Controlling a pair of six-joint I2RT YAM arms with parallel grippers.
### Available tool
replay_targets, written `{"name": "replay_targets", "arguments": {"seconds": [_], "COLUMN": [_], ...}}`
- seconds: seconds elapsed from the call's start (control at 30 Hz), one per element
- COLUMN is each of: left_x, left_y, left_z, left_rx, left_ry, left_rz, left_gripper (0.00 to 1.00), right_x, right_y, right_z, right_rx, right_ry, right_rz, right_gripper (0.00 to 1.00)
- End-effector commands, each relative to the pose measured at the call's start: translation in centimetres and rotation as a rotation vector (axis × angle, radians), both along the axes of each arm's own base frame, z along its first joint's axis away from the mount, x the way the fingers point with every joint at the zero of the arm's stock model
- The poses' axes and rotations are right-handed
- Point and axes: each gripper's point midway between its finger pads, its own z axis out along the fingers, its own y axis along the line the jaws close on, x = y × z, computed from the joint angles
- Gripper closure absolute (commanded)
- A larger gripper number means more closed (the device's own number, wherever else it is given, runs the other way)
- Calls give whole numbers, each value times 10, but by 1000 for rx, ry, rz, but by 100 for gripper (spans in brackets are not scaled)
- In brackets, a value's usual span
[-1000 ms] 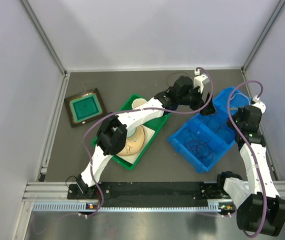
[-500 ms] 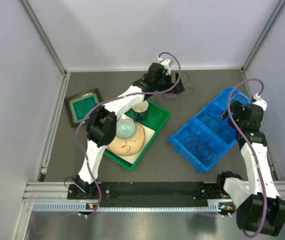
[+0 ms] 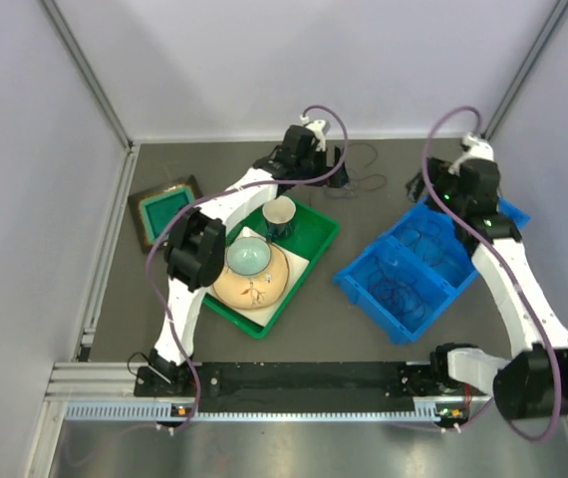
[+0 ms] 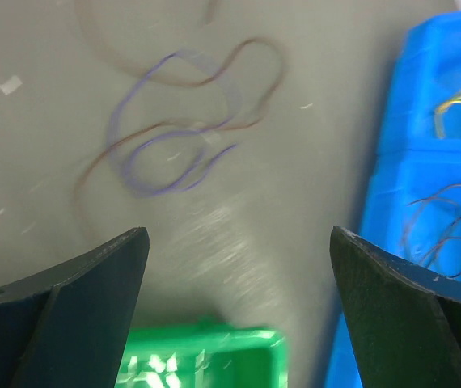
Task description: Untangle the cables
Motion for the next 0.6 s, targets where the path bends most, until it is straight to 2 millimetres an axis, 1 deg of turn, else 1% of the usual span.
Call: {"name": "replay_targets", "arguments": {"seconds": [0.0, 0.03, 0.07, 0.1, 0.13, 0.17, 0.2, 0.23, 0.27, 0.3, 0.33, 0.37, 0.4, 0.43, 0.47, 0.5, 0.53, 0.57], "left_x": [11, 9, 9, 9, 8, 9, 8, 8, 12, 13, 15, 19, 20, 21, 26, 27, 28, 31], "left_y": [48, 55, 65, 71, 76, 84, 87, 90, 97, 102, 106, 115, 118, 121, 129, 132, 136, 142], "left_z": [63, 60, 70, 71, 67, 75, 73, 75, 74, 73, 71, 70, 68, 67, 67, 67, 65, 65], "left_rx": [-83, -75, -77, -71, -59, -59, -52, -54, -49, -42, -42, -43, -45, -49, -48, -47, -43, -45], "left_ry": [-73, -66, -82, -85, -77, -89, -85, -86, -84, -74, -67, -59, -51, -45, -43, -42, -34, -34], "left_rz": [77, 87, 102, 117, 126, 144, 151, 154, 166, 179, 185, 196, 202, 199, 215, 222, 228, 236], "left_gripper": [1, 1, 1, 1, 1, 1, 1, 1, 1, 1, 1, 1, 1, 1, 1, 1, 1, 1], "right_x": [44, 54, 62, 75, 87, 94, 106, 116, 121, 130, 138, 143, 146, 152, 154, 157, 157, 158], "right_y": [49, 56, 64, 72, 77, 80, 85, 89, 91, 94, 98, 98, 98, 99, 98, 96, 96, 96], "right_z": [15, 23, 18, -4, 3, -3, -23, -18, -22, -41, -37, -44, -49, -59, -63, -63, -69, -71], "right_rx": [-74, -86, -94, -121, -132, -143, -159, -164, -175, -200, -218, -242, -268, -302, -317, -328, -332, -332], "right_ry": [-25, -40, -26, 25, 14, 29, 72, 58, 64, 100, 84, 94, 98, 112, 117, 106, 114, 110], "right_rz": [172, 196, 228, 261, 275, 282, 301, 312, 319, 339, 352, 356, 365, 378, 374, 368, 369, 370], "right_gripper": [16, 17, 18, 18, 18, 18, 18, 18, 18, 18, 18, 17, 16, 15, 15, 15, 14, 14]}}
